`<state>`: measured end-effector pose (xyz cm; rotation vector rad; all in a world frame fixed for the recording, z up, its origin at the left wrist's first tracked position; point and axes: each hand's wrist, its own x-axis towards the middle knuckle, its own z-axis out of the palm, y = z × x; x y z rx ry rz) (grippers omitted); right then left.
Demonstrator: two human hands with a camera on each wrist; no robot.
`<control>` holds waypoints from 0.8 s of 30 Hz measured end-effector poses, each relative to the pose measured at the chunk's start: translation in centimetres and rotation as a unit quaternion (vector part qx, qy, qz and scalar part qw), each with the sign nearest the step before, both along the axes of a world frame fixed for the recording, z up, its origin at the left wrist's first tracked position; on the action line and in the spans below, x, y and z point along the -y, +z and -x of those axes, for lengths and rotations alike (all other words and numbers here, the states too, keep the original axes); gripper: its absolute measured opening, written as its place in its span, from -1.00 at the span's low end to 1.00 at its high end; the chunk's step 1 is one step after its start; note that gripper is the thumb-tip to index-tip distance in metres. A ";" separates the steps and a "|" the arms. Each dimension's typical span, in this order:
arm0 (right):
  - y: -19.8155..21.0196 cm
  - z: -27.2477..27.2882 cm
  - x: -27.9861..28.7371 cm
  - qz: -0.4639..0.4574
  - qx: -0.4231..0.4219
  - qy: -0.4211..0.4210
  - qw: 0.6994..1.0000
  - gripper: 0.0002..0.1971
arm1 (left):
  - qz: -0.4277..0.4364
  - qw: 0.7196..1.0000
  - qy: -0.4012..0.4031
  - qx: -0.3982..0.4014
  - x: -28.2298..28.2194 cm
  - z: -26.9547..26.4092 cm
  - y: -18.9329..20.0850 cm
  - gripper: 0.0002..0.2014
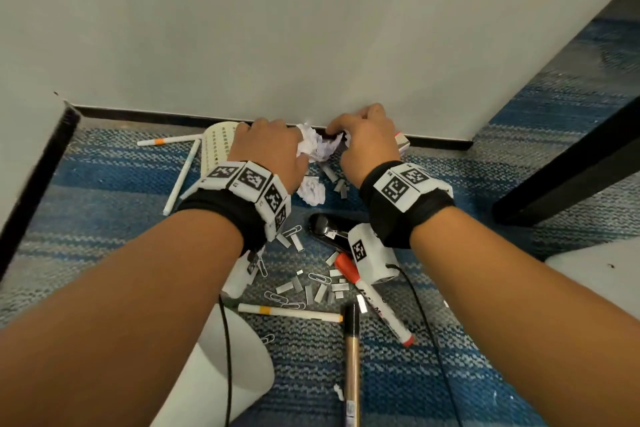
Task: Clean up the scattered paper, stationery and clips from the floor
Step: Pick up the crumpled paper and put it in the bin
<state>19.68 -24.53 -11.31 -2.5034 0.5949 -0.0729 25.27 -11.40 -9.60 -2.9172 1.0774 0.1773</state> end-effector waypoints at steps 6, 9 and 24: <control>-0.6 -1.3 -2.3 0.011 -0.067 0.020 0.997 -0.67 | 0.202 0.977 0.057 -0.036 -2.4 0.6 1.4 -0.70; 0.1 -1.1 -3.3 0.087 -0.093 0.069 0.989 -0.75 | 0.254 0.963 0.080 -0.049 -3.9 1.0 2.0 -0.74; -0.5 0.6 -3.5 0.125 -0.240 0.113 0.956 -0.49 | 0.289 0.936 0.158 -0.127 -4.7 3.3 5.7 -0.63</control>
